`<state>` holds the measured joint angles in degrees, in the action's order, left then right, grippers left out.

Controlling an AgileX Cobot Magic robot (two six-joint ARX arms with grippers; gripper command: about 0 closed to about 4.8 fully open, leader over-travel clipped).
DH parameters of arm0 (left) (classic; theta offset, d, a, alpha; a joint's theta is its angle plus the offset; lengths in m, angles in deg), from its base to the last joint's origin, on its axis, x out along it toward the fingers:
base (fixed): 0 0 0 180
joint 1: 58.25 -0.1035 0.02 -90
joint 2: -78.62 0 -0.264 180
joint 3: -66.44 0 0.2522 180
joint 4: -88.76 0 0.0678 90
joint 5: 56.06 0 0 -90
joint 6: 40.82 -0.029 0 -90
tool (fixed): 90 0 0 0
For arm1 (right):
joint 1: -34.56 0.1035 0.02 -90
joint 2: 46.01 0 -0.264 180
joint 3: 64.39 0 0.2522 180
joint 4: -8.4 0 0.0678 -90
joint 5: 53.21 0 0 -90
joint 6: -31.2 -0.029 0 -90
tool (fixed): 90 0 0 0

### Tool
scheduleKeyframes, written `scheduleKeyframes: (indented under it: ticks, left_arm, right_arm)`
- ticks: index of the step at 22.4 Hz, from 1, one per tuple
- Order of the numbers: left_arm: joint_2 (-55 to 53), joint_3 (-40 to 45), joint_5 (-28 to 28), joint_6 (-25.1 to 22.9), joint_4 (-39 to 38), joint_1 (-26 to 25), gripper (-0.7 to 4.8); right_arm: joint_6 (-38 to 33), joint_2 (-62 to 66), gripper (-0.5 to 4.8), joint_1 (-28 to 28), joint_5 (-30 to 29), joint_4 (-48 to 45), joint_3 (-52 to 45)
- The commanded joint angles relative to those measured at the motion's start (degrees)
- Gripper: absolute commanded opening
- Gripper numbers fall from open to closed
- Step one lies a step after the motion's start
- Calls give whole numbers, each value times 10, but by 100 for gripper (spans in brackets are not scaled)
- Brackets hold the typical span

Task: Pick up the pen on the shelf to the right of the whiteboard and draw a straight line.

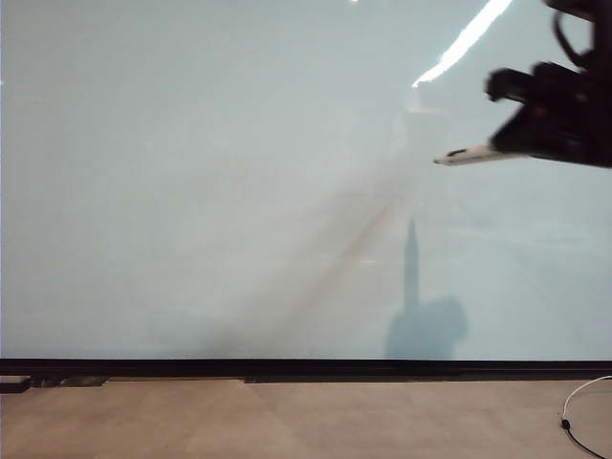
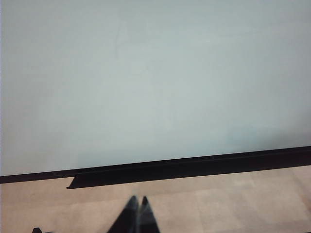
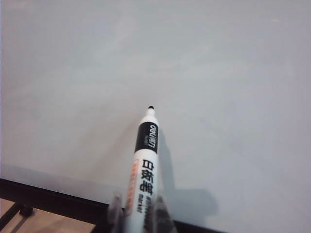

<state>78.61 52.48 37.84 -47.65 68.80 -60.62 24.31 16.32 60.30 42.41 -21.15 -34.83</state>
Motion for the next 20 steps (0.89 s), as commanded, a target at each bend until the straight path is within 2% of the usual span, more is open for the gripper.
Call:
scheduleKeyframes:
  ticks: [1, 10, 12, 13, 19, 20]
  left_arm:
    - [0, -2, 2, 0, 7, 0, -5]
    - [0, -2, 2, 0, 7, 0, -5]
    - [0, -2, 2, 0, 7, 0, -5]
    - [0, -2, 2, 0, 7, 0, -5]
    - [0, -2, 2, 0, 7, 0, -5]
    - [0, -2, 2, 0, 7, 0, -5]
  right_arm:
    - [11, 12, -5, 1, -72, 28, 38]
    - [14, 121, -5, 1, -210, 42, 105]
    - [18, 176, -5, 1, -221, 30, 131]
    - [22, 217, -5, 1, -254, 13, 153]
    - [19, 313, -5, 3, -279, -36, 218]
    - [7, 330, -5, 3, -300, -61, 232]
